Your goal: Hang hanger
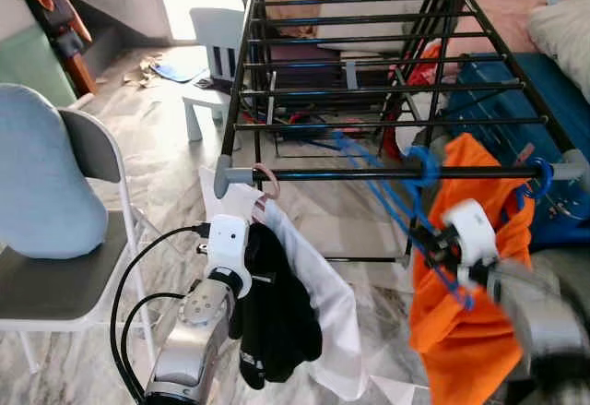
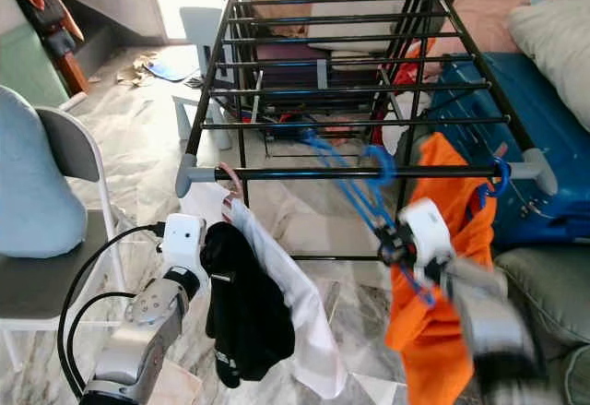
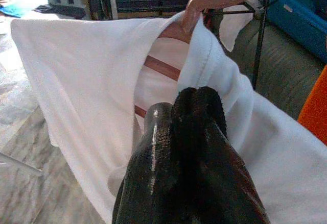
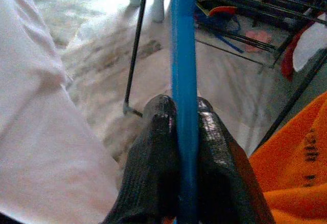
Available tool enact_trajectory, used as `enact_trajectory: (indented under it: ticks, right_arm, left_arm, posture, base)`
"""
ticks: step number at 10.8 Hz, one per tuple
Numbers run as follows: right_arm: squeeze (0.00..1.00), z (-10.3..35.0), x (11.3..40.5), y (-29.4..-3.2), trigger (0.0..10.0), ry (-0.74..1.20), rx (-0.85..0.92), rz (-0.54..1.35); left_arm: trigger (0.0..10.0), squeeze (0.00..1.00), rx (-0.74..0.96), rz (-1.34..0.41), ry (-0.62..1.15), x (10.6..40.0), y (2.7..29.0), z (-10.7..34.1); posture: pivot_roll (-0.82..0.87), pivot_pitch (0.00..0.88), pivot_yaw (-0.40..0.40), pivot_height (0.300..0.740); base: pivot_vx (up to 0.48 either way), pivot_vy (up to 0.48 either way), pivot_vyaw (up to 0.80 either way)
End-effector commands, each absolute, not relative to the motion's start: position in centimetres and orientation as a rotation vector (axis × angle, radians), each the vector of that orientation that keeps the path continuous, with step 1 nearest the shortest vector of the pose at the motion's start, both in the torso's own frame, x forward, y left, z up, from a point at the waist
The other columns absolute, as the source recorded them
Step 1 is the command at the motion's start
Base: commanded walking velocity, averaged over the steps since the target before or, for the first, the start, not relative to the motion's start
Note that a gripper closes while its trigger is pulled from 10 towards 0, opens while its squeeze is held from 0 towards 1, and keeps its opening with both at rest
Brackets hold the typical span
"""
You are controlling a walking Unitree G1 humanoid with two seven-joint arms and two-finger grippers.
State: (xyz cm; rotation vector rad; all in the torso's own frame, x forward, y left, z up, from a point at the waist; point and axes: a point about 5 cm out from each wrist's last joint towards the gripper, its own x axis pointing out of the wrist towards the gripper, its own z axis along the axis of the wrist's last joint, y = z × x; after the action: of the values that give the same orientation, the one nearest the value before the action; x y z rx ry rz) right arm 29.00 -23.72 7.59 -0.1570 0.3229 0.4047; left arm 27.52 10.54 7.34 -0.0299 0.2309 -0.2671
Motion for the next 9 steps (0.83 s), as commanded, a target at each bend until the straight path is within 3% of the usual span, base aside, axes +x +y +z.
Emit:
enact_trajectory:
  ticks: [1, 2, 4, 9]
  right_arm:
    - [0.00, 9.7, 29.0, -23.0, 4.7, 0.202, -0.111, 0.369]
    - [0.00, 8.2, 27.2, -21.2, 9.6, 0.228, -0.083, 0.362]
    - [0.00, 6.7, 25.4, -19.6, 10.0, 0.275, -0.063, 0.308]
    - [0.00, 6.3, 25.3, -19.5, 10.0, 0.316, -0.014, 0.208]
  left_arm:
    - [10.0, 0.00, -0.017, -0.267, 0.204, 27.8, 10.6, 7.8]
    - [10.0, 0.00, -0.011, -0.277, 0.203, 28.0, 10.3, 7.8]
    - [10.0, 0.00, -0.009, -0.285, 0.197, 28.3, 10.1, 8.0]
    - [10.0, 0.00, 0.000, -0.272, 0.197, 28.1, 10.0, 7.9]
  posture:
    - [-0.21, 0.000, 0.030, 0.740]
    - [-0.21, 0.000, 0.032, 0.740]
    - [-0.22, 0.000, 0.035, 0.740]
    - [-0.21, 0.000, 0.023, 0.740]
  base:
    - [0.000, 0.000, 0.00]
    - [0.000, 0.000, 0.00]
    - [0.000, 0.000, 0.00]
    - [0.000, 0.000, 0.00]
